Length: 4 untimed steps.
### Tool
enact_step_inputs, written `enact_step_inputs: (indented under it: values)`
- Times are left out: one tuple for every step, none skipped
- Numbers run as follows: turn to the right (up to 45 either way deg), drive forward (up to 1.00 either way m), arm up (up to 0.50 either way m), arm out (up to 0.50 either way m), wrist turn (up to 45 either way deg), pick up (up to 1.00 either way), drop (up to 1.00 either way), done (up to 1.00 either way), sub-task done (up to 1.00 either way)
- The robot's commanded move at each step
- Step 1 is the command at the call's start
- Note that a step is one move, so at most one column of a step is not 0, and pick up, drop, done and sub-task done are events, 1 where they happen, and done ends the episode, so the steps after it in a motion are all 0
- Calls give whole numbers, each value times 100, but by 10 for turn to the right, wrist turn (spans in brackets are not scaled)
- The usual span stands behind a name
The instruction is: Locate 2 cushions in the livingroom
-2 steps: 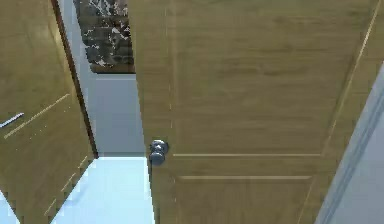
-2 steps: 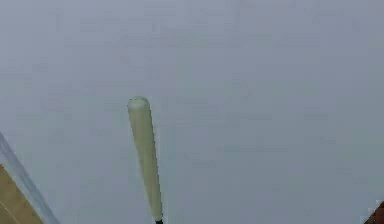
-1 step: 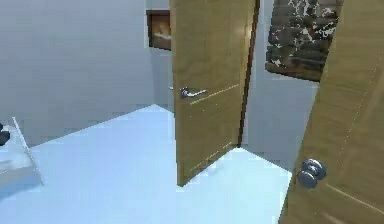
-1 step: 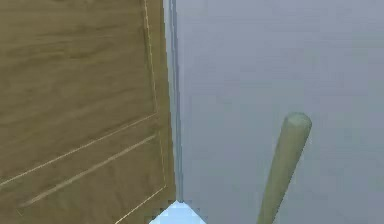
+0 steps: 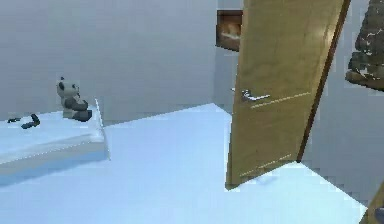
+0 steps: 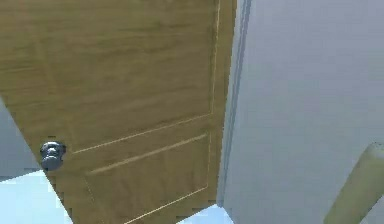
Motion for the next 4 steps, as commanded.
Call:
enact_step_inputs:
  values:
    - [-30, 0, 0, 0, 0, 0, 0, 0, 0]
    - [0, 100, 0, 0, 0, 0, 0, 0, 0]
    - [0, 45, 0, 0, 0, 0, 0, 0, 0]
    - [-180, 0, 0, 0, 0, 0, 0, 0, 0]
